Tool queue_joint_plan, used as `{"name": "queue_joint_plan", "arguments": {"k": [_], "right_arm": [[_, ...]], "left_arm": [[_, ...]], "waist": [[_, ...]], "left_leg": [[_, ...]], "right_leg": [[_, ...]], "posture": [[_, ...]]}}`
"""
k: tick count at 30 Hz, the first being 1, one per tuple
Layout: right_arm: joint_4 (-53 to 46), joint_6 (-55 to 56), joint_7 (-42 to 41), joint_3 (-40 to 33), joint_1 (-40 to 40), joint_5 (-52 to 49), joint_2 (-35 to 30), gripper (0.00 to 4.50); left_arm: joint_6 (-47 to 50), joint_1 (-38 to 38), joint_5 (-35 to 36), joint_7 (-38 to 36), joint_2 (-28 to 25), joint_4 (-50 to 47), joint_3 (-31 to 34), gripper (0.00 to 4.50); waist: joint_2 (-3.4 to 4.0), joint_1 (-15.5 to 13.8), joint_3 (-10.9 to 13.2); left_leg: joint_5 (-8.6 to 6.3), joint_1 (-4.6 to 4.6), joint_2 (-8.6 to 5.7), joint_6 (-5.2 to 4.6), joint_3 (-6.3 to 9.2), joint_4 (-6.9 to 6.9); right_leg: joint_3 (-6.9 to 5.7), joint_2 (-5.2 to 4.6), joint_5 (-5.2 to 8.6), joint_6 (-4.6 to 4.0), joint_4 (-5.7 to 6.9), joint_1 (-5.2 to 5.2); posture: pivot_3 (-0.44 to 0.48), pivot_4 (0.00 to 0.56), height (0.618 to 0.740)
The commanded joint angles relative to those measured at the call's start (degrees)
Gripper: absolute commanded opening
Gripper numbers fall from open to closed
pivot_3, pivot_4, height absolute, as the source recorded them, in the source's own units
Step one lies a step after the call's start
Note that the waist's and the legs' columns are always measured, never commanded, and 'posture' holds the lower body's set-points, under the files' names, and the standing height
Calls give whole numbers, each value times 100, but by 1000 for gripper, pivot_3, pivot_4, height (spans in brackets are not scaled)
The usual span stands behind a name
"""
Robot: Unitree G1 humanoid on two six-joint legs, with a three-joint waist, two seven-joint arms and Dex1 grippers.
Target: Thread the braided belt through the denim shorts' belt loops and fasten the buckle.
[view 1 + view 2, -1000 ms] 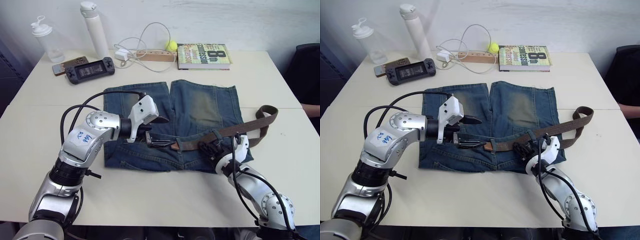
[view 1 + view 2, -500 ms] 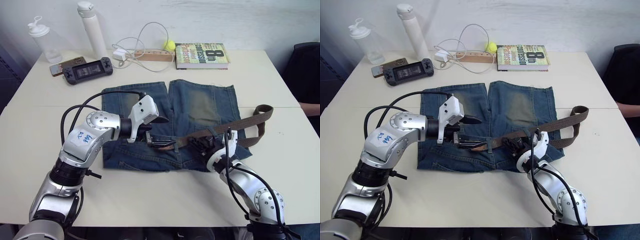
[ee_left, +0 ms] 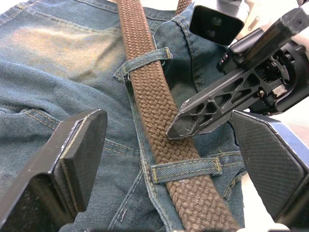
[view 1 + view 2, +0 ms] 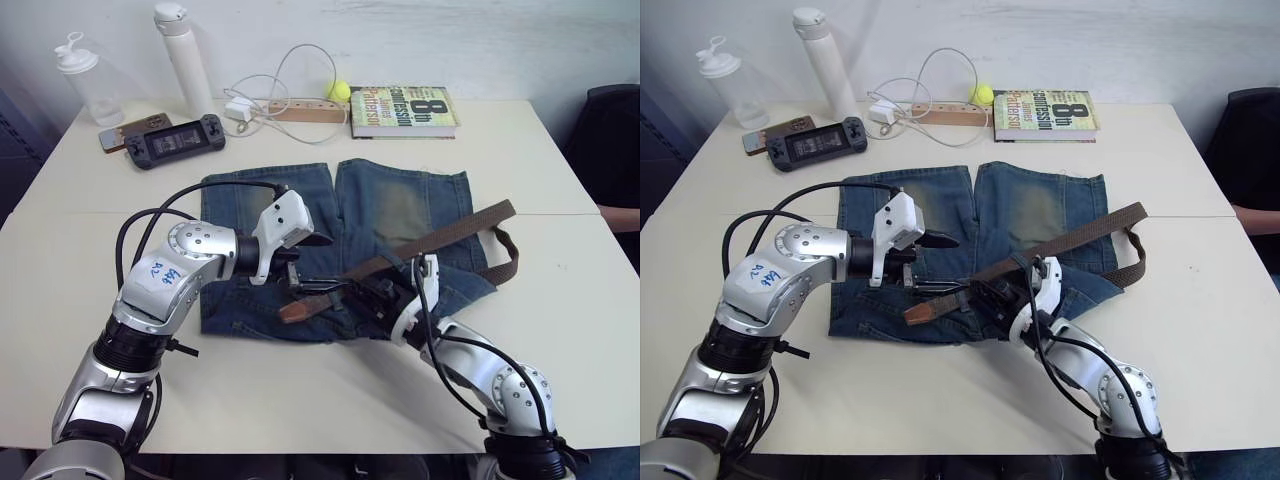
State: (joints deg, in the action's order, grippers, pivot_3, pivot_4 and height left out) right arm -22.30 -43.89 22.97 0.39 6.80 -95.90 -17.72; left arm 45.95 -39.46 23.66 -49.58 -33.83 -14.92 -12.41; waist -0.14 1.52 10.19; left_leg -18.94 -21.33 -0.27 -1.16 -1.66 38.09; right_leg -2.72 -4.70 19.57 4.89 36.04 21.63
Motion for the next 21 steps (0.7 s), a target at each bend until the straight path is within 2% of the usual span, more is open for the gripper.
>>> {"name": "queue_joint_plan", "arguments": {"k": [1,4,6,10,13,17,21], "right_arm": [[-445,-279,-564,-449,-75,-69,-719,2089],[-1274,-757,-1740,-538,69,1277,-2390,3631],[-1800,-873,-2526,-520,123,1651,-3109,4391],[-2310,-578,-3839,-254,123,2982,-4044,4391],[-2401,-95,-4685,-23,-110,4197,-4613,4391],[-2239,396,-5329,170,-399,5266,-4926,4391],[-1744,746,-5638,238,-642,6129,-4932,4391]], "left_arm": [[-171,-86,-55,-127,-58,-24,15,4500],[-431,-66,-98,-411,-202,77,19,4500],[-721,-39,-85,-675,-276,135,37,4500],[-1179,-16,17,-1162,-330,142,56,4500],[-1711,36,-236,-1596,-488,151,-154,4500],[-2737,140,-993,-1989,-798,451,-592,4500],[-2997,51,-1115,-2086,-715,646,-605,4500]], "waist": [[1,-5,1],[4,-22,4],[14,-44,11],[6,-64,16],[3,-143,17],[-1,-167,19],[-8,-188,23]], "left_leg": [[0,0,0,0,0,0],[-4,-4,-2,-7,0,6],[-7,-5,-5,-12,-4,10],[1,-1,5,4,13,0],[1,-4,2,2,9,7],[-1,-2,-3,0,10,11],[-1,-6,-4,0,13,15]], "right_leg": [[-1,0,0,0,0,0],[-2,-2,-1,1,-6,-3],[0,-5,-1,1,-18,-1],[-12,16,5,-9,-15,-3],[-10,11,5,-8,-13,-3],[-9,4,3,-6,-19,-7],[-14,5,4,-6,-17,-7]], "posture": [[0,150,735],[0,150,735],[0,150,735],[0,150,735],[0,150,735],[0,150,735],[0,150,735]]}}
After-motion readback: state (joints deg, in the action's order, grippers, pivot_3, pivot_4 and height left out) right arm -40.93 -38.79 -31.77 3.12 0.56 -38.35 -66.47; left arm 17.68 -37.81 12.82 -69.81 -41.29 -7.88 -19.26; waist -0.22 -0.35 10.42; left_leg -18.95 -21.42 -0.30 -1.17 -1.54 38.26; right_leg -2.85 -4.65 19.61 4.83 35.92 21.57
